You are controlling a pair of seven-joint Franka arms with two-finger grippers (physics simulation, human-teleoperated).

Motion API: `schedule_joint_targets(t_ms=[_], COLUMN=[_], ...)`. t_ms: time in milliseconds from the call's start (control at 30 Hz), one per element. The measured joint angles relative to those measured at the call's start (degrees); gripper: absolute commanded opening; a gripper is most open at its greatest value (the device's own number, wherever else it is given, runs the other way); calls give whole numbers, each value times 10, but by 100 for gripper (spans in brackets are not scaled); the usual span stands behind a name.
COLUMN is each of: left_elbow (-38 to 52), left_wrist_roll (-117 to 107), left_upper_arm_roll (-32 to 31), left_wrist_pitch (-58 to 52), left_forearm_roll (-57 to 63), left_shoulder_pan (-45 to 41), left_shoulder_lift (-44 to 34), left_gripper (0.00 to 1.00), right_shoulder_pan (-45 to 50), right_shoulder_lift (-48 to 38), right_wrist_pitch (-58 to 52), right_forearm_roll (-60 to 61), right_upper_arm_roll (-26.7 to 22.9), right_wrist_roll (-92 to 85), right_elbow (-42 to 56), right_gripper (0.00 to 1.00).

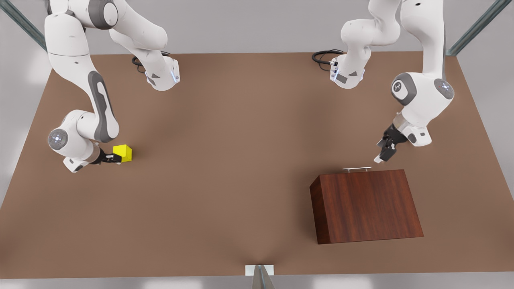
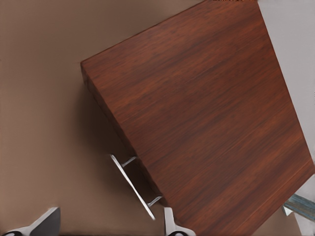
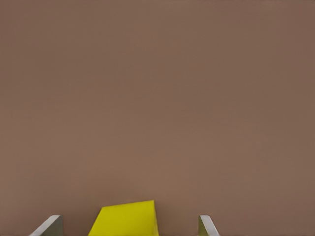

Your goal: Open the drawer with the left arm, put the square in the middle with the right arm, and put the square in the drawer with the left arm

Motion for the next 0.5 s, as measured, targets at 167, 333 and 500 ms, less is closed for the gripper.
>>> schedule_joint_targets(t_ms=[167, 333, 500], left_elbow=[-39, -63, -83], left_wrist_roll=[-60, -106, -134], left_upper_arm_roll=[0, -1, -1], left_wrist_pitch=[52, 97, 121], left_forearm_roll=[-41, -76, -84], left_shoulder_pan=[-8, -25, -37], left_shoulder_lift=[-10, -3, 4], left_gripper=[100, 100, 100], right_shoulder_pan=[6, 1, -5], right_shoulder_lift=[2, 4, 7], right_wrist_pitch=[30, 43, 51], right_forearm_roll=[39, 63, 69], right_upper_arm_roll=[2, 2, 1], right_wrist_roll=[-37, -65, -88], right_elbow=[-28, -41, -60], right_gripper=[100, 100, 100])
